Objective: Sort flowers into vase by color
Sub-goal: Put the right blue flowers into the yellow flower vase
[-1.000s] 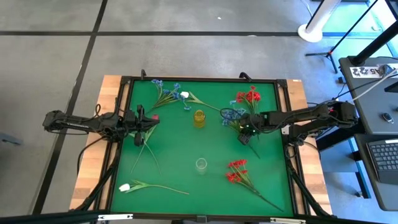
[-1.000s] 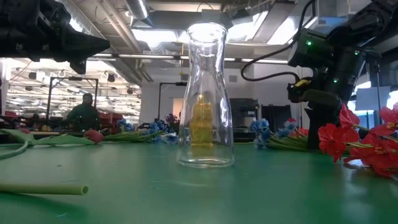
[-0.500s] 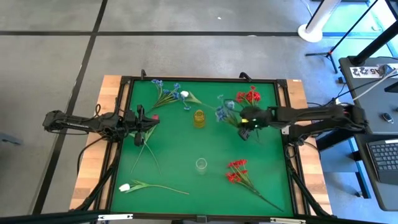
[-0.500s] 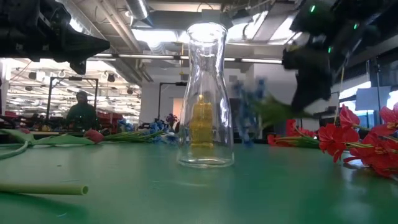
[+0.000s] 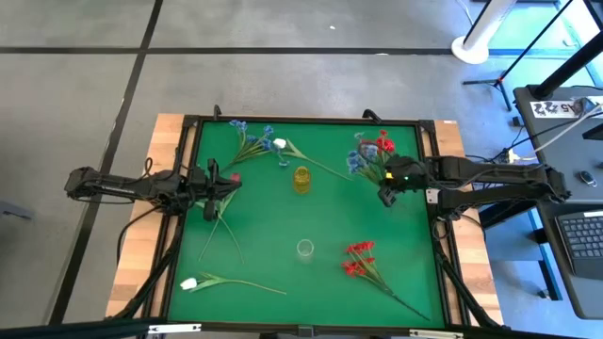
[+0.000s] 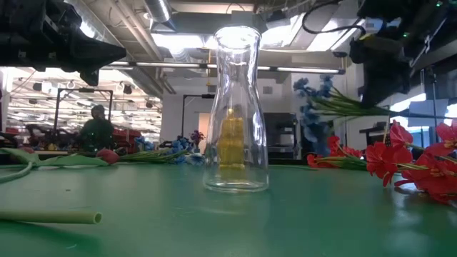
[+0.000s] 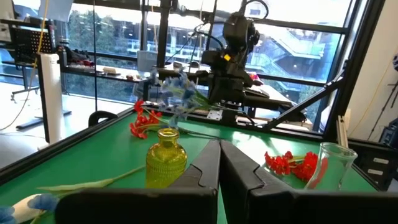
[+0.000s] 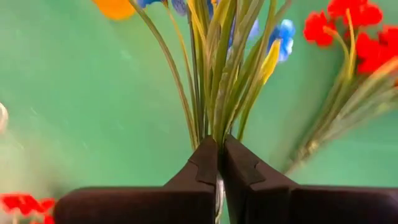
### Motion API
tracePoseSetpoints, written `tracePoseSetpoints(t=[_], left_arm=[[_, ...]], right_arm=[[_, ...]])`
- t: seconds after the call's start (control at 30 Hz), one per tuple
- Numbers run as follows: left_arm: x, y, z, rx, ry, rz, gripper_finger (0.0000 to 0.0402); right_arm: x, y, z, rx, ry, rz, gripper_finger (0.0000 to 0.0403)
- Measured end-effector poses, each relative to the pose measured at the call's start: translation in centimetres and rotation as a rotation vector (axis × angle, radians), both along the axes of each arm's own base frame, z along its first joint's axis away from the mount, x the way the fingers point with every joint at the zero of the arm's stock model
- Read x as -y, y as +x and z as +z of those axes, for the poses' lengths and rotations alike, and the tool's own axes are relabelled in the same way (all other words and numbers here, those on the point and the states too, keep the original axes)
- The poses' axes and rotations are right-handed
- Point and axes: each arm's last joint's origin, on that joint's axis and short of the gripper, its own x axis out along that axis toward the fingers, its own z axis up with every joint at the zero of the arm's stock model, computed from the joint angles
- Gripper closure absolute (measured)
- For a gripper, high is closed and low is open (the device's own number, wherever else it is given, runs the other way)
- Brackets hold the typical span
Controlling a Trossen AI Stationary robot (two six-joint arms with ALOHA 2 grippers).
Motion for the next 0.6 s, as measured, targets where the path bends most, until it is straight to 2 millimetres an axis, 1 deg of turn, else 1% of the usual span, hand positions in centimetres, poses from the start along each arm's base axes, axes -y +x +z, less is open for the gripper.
tracePoseSetpoints(t=[0.13,0.27,0.37,0.5,0.6], left_arm=[[0.0,0.0,0.0,0.0,0.0,0.0,0.0401],[0.0,0.0,0.0,0.0,0.0,0.0,0.0401],[0.0,0.0,0.0,0.0,0.0,0.0,0.0401],[0.0,0.0,0.0,0.0,0.0,0.0,0.0401],[0.0,0.0,0.0,0.0,0.0,0.0,0.0401]], right_arm=[[0.2,1.5,1.6,0.223,-0.065,0.043,0.0397],[0.3,3.3,4.4,0.534,-0.213,0.138,0.04],[0.3,4.4,6.4,0.789,-0.357,0.221,0.0399],[0.2,5.4,7.2,1.037,-0.494,0.299,0.0401],[0.2,6.6,7.1,1.144,-0.577,0.368,0.0401]])
